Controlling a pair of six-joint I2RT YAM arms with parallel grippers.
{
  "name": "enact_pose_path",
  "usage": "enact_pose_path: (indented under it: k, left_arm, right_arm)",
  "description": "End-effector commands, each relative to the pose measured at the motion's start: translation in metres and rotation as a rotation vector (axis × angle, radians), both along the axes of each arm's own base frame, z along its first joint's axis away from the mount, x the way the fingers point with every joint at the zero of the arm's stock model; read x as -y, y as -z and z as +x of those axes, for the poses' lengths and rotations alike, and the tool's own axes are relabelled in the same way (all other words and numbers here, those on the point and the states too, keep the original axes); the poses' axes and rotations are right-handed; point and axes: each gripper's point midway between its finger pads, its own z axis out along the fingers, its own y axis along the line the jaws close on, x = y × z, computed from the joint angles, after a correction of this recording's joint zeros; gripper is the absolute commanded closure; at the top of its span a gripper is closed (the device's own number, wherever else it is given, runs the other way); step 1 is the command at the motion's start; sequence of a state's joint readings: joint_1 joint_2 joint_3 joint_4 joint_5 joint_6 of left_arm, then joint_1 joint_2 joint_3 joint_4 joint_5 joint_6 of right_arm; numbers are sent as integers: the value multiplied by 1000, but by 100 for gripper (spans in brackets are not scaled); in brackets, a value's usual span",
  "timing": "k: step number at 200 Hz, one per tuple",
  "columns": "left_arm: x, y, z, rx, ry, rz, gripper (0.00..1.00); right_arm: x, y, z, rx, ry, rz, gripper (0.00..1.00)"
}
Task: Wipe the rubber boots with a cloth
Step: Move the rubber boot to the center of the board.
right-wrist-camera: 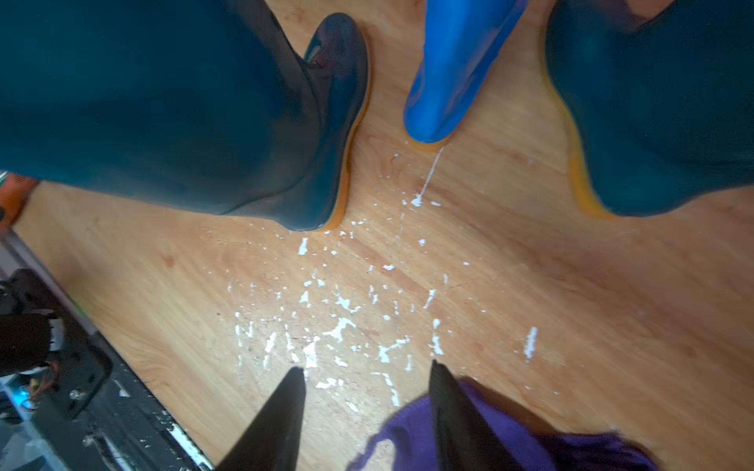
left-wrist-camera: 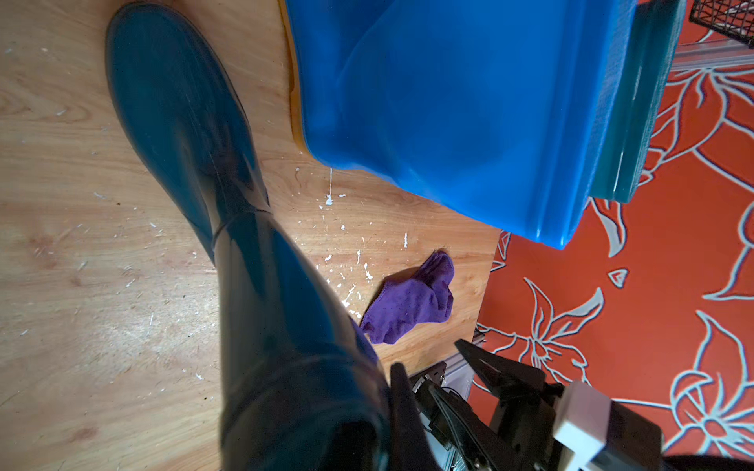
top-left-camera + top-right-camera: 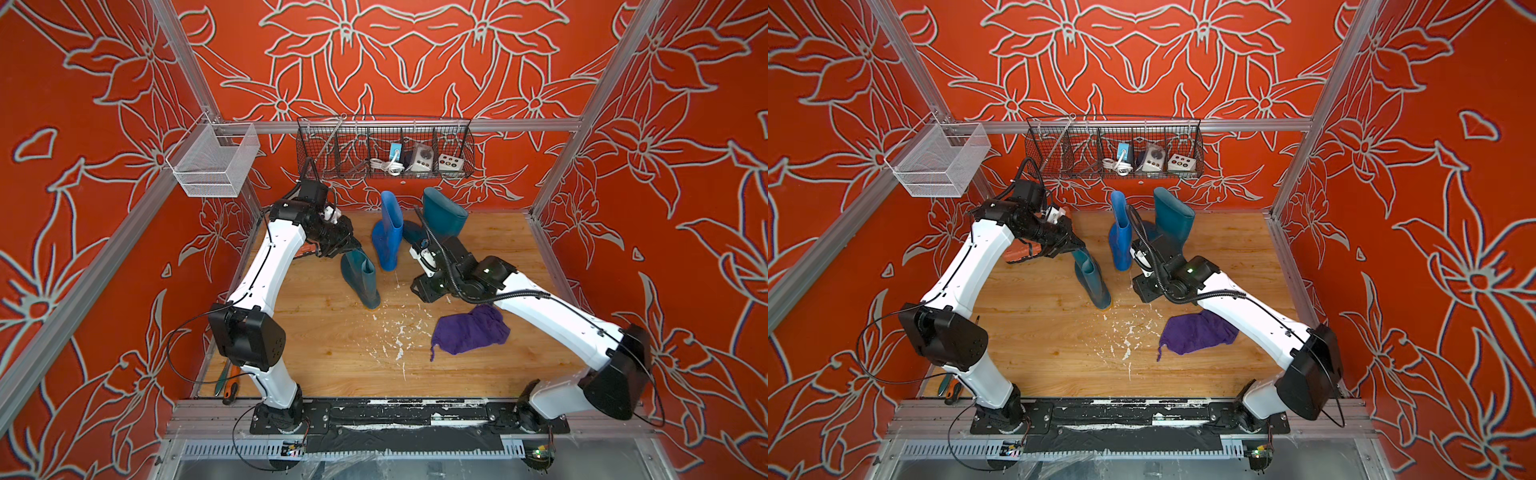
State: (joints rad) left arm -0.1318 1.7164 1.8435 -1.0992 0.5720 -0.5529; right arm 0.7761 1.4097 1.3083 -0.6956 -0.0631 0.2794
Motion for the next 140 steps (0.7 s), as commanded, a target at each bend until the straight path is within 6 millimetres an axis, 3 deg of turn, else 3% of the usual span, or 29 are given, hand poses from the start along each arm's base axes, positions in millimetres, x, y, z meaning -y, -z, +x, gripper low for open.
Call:
enact_pose_path:
  k: [1,34,68,86,109,140]
  left_arm:
    - [-6,-14,5,98,38,48,73]
    - [-14,-24,3,166,58,115,51]
    - [-23,-47,0,252,65,171,42]
    - [-38,-68,-3,327,39,251,32]
    - [-64,-88,-5,411,-36,364,26]
    - [-96,-85,-13,481,-115,519,22]
  right_arm:
    - [44,-7,12,114,116,-100,25]
    - [123,-37,34,309,380,-188,2]
    - [190,-52,47,443,586,-221,1]
    - [230,-45,50,451,718,-264,1]
    - [270,-24,53,401,827,-272,1]
    - [292,9,54,414,831,-357,1]
